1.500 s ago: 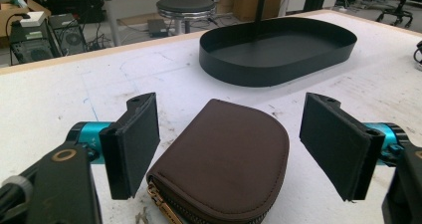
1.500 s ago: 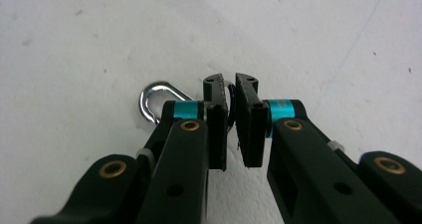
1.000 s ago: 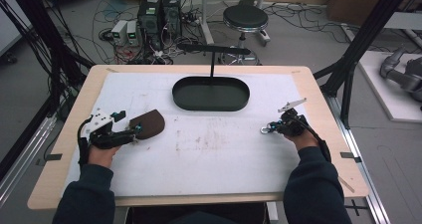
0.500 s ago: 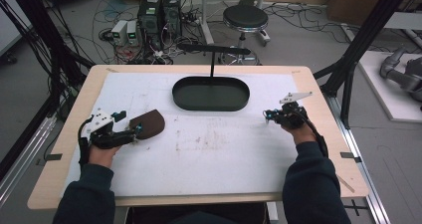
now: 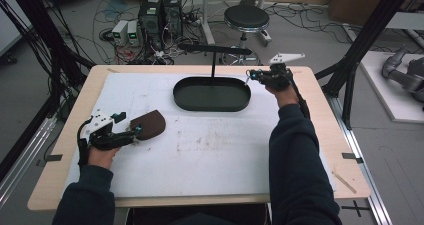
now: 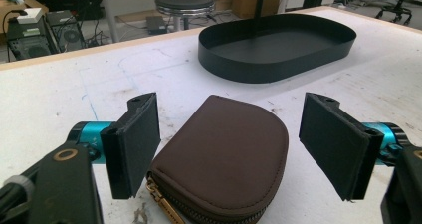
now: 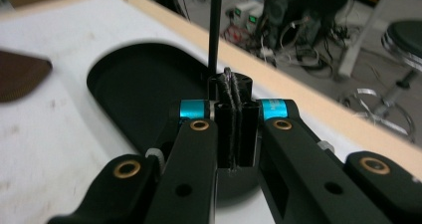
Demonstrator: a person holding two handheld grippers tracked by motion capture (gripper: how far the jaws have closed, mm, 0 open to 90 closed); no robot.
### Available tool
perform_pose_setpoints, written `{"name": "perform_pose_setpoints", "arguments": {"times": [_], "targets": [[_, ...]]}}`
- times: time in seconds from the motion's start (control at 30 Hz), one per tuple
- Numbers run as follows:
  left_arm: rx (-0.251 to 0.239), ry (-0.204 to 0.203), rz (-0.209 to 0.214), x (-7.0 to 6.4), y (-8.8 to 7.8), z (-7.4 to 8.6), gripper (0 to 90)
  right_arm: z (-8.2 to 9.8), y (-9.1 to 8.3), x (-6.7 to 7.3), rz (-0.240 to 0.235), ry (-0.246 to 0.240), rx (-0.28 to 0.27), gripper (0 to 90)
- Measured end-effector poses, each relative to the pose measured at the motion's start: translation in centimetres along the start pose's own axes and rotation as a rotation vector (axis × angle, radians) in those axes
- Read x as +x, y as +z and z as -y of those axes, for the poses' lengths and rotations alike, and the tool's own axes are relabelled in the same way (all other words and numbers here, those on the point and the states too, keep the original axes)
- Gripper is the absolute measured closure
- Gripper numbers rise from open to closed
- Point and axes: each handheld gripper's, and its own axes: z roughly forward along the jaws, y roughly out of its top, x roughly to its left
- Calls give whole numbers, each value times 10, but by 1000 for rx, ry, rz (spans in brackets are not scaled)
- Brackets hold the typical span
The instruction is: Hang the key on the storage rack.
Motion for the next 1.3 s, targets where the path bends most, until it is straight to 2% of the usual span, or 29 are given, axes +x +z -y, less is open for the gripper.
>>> {"name": "perform_pose_setpoints", "arguments": {"times": [0.03,0.1,0.13,0.27,0.4,0.6,0.67,0.83,0.93,0.97,1.0,1.03,1.07,1.13,1.17,1.2,1.27,1.3], "targets": [[-3,-4,-1,0,0,0,240,-5,2,-1,-2,-8,-23,900],[0,-8,-5,1,-1,1,240,-11,5,-4,-5,-15,-29,900],[1,-9,-5,2,-1,1,239,-20,10,-6,8,-37,-36,900],[0,-9,-4,2,-1,1,240,-28,17,-12,11,-30,-39,900],[-1,-9,-1,1,-1,1,242,-31,21,-16,12,-22,-85,900],[-3,-11,0,2,-2,1,245,-26,24,-22,17,10,-78,900],[-2,-9,-1,2,-2,1,246,-26,24,-24,19,11,-93,900],[-2,-8,-1,1,-2,1,247,-22,34,-25,67,28,-67,897],[-3,-10,-3,2,-2,1,247,-22,41,-22,120,57,-75,885],[-3,-8,-4,2,-2,1,247,-22,43,-21,157,53,-62,809],[-2,-6,-4,2,-2,1,247,-21,42,-20,185,68,-54,809],[-4,-9,-7,2,-3,1,247,-19,39,-21,189,101,-65,608],[-5,-10,-6,3,-3,1,247,-19,39,-21,189,101,-65,608],[-7,-11,-9,4,-5,1,247,-16,31,-23,172,132,-84,556],[-9,-13,-11,4,-5,1,247,-16,23,-24,170,126,-71,509],[-13,-16,-12,5,-6,2,247,-16,20,-24,176,122,-71,502],[-14,-19,-15,7,-7,2,247,-16,7,-19,199,69,-77,467],[-16,-22,-17,7,-7,2,247,-15,1,-17,193,49,-66,450]]}}
